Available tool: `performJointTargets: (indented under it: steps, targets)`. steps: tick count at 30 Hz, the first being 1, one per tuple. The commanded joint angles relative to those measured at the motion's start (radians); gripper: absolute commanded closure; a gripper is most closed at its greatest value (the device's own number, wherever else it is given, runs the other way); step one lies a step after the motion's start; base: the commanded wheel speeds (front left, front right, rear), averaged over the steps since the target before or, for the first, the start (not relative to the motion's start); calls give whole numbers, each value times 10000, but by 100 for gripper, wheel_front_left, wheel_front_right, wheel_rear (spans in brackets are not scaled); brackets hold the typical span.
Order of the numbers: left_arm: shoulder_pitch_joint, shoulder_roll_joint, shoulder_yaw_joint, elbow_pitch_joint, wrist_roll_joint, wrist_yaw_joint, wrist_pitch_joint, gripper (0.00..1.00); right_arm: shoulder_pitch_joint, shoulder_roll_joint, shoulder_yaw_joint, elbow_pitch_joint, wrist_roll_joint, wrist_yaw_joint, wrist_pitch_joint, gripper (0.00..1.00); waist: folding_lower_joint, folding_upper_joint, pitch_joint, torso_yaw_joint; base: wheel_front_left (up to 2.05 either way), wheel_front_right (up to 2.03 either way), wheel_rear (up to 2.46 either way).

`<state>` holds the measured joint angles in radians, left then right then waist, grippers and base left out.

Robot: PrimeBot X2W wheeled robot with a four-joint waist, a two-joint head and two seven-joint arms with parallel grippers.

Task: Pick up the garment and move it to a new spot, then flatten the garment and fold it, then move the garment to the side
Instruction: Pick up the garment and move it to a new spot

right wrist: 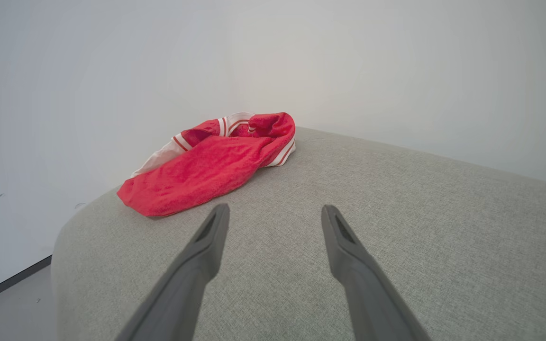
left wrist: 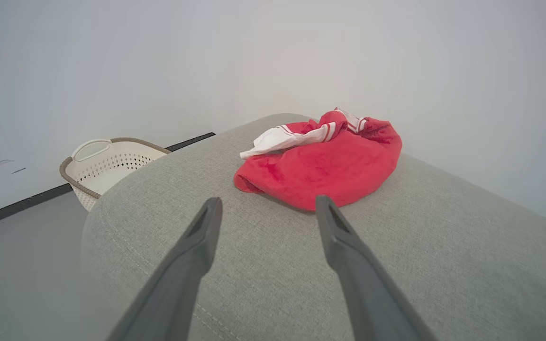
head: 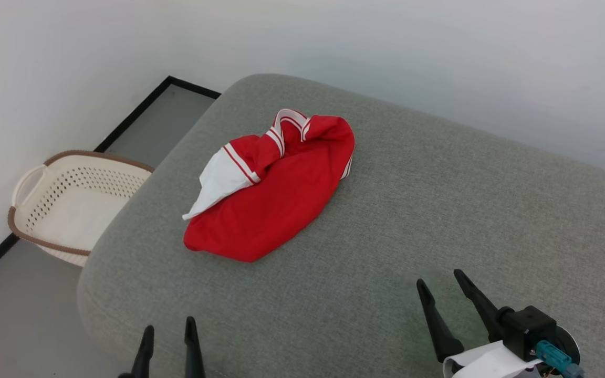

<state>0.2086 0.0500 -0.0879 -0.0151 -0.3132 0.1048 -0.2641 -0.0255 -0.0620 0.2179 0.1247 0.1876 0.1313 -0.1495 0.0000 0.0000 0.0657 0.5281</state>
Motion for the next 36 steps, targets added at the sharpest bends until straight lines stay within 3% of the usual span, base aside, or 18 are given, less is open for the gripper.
performJointTargets:
  steps: [1,6,9,12,15,19,22,26,30,36]
  targets:
    - [-104,9,16,-35,-16,-79,-6,0,-16,-36,-34,3,75,-10,-61,0,0,0,-2,-20,0,0,0]
    - [-1346,9,-60,190,434,-686,-6,0,263,0,-401,-133,-64,-10,-168,0,0,0,136,-121,0,0,0]
    - [-2942,75,27,628,767,-1292,-6,0,403,25,-673,-379,-251,-10,-175,0,0,0,348,-230,0,0,0]
    - [-4828,292,405,1266,669,-1775,-6,0,170,59,-656,-735,-450,-10,-30,0,0,0,879,-797,0,0,0]
    - [-6758,838,674,2254,731,-2058,-5,0,-104,57,-582,-1004,-589,-10,90,0,0,0,1495,-1445,0,0,0]
    - [-8964,1677,705,4602,474,-2278,25,0,-539,79,-408,-1107,-672,-10,12,0,0,0,2138,-2223,0,0,0]
    - [-10335,2441,432,6664,232,-2354,790,0,-765,92,-251,-984,-646,-10,-149,0,0,0,2397,-2745,0,0,0]
    - [-11214,2943,-987,8744,-844,-2353,3040,0,-1006,117,-37,-734,-562,-10,-406,0,0,0,2512,-3235,0,0,0]
    - [-11413,3581,-2685,9260,-2407,-2337,5412,0,-1083,126,56,-462,-687,-10,-595,0,0,0,2467,-3475,0,0,0]
    - [-11435,4414,-3935,9484,-3909,-2341,6909,0,-1356,127,351,-452,-903,-10,-670,0,0,0,2729,-3941,0,0,0]
